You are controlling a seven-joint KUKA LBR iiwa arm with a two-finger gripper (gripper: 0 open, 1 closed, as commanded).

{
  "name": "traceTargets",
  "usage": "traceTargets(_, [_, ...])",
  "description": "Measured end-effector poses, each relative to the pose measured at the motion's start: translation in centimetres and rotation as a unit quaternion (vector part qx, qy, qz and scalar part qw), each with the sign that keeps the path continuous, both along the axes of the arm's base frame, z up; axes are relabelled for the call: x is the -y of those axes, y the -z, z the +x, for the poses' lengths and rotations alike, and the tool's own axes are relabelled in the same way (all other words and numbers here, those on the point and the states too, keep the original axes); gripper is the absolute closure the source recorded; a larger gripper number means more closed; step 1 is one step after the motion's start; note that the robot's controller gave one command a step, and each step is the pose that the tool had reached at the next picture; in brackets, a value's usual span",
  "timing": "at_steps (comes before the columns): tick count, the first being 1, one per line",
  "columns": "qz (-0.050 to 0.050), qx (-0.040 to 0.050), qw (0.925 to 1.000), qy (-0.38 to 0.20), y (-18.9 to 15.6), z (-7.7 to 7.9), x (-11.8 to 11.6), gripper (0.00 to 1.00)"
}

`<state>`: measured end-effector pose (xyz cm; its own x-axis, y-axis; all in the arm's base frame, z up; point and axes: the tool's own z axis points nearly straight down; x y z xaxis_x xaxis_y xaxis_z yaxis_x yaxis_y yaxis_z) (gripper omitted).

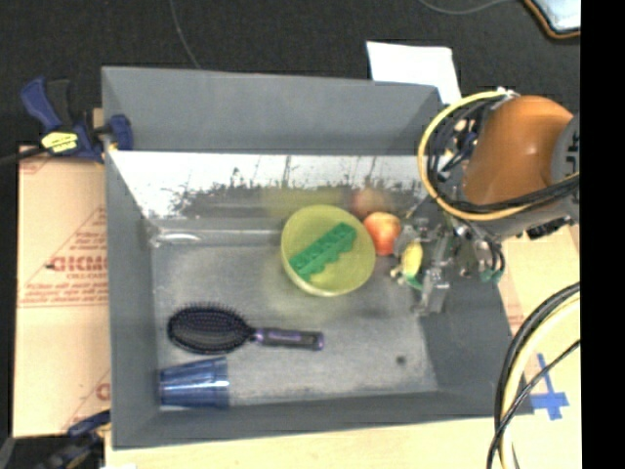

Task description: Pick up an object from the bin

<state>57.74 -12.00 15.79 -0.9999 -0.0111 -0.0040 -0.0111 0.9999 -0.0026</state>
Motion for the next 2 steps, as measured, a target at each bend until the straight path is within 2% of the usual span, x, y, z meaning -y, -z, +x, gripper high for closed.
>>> traceTargets(1, [0.0,0.0,1.0,0.0,0.0,0.0,0.0,0.0])
traceTargets(2, [0.001,-0.0018,0.9983,0.059,6.9,-3.8,-2.8,0.0])
